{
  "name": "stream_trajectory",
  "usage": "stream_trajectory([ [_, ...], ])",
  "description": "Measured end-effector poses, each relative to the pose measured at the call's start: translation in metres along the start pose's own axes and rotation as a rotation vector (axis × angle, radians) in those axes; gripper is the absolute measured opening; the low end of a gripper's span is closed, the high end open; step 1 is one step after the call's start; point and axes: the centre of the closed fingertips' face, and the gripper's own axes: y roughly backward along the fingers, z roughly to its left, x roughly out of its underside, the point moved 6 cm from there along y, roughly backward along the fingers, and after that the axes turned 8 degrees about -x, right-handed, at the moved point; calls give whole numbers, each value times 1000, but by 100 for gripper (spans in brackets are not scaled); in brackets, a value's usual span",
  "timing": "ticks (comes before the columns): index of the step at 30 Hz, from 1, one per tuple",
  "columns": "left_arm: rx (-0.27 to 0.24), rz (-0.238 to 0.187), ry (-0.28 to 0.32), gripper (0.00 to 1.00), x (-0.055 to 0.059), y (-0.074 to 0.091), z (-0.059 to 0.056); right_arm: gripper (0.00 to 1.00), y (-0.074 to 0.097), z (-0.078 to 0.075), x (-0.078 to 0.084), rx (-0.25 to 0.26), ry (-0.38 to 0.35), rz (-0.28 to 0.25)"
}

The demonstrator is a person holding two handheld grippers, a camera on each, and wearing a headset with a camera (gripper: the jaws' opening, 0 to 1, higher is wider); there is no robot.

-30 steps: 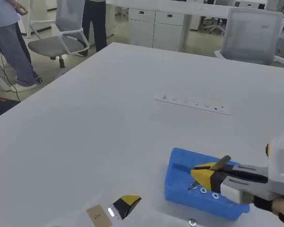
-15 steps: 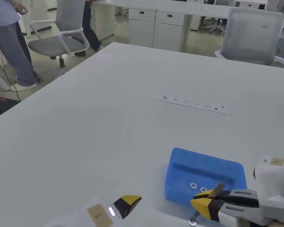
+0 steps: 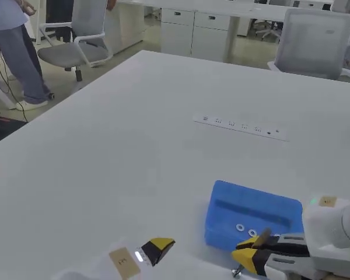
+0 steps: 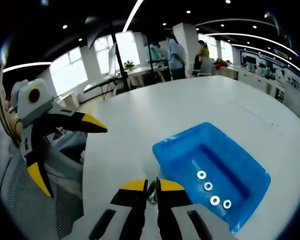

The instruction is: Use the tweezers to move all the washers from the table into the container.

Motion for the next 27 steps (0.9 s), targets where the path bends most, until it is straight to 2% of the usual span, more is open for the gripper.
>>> stream_trajectory([
  [3, -1, 0, 0, 82, 0, 0, 0, 4, 0, 2, -1, 1, 22, 7],
  [13, 1, -2, 3, 82, 0, 0, 0, 4, -2, 4, -2, -16, 22, 28],
  [16, 0, -2, 4, 82, 0, 0, 0, 4, -4, 9, -2, -21, 58, 53],
  [20, 2, -1, 3, 82, 0, 0, 0, 3, -8, 13, -3, -22, 157, 96],
  [22, 2, -2, 2, 82, 0, 0, 0, 3, -10, 15, -3, -26, 187, 99],
  [23, 1, -2, 1, 82, 0, 0, 0, 3, -9, 14, -3, -17, 172, 91],
  [24, 0, -1, 1, 82, 0, 0, 0, 3, -10, 12, -4, -3, 118, 46],
  [26, -2, 10, 8, 82, 1, 0, 0, 3, -11, 9, -4, 6, 63, -11],
  [27, -2, 17, 10, 82, 2, 0, 1, 3, -11, 9, -3, 6, 63, -18],
])
